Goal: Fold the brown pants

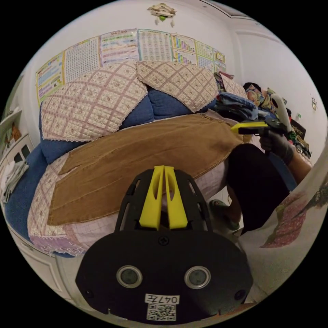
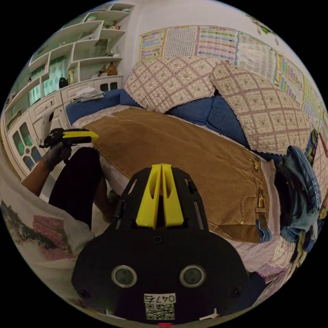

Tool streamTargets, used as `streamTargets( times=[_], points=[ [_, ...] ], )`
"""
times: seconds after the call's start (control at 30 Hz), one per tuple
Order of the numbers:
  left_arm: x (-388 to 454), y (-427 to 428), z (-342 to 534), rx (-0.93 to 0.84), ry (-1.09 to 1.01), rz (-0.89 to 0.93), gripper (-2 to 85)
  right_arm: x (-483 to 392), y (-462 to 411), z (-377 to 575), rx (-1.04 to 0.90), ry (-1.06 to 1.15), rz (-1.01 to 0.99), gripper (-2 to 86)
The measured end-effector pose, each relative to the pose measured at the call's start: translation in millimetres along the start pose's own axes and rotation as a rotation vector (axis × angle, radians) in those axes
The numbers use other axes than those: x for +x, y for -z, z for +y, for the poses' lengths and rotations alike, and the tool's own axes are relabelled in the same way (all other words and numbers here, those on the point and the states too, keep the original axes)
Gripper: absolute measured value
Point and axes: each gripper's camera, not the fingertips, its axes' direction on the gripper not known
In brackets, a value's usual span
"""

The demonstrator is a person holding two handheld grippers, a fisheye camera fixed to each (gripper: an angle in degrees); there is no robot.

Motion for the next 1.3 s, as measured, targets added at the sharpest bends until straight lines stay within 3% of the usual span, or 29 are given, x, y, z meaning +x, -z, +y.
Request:
streamTargets(
  times=[0.2,1.3],
  points=[
    [-30.7,28.6,18.5,0.087,0.082,-0.024,-1.0,16.9,20.6,-21.7,0.104,-0.088,-0.244,-1.2],
    [-57.5,20.0,71.6,0.022,0.139,0.011,-1.0,28.8,23.1,-37.7,0.069,-0.091,-0.244,-1.2]
  ],
)
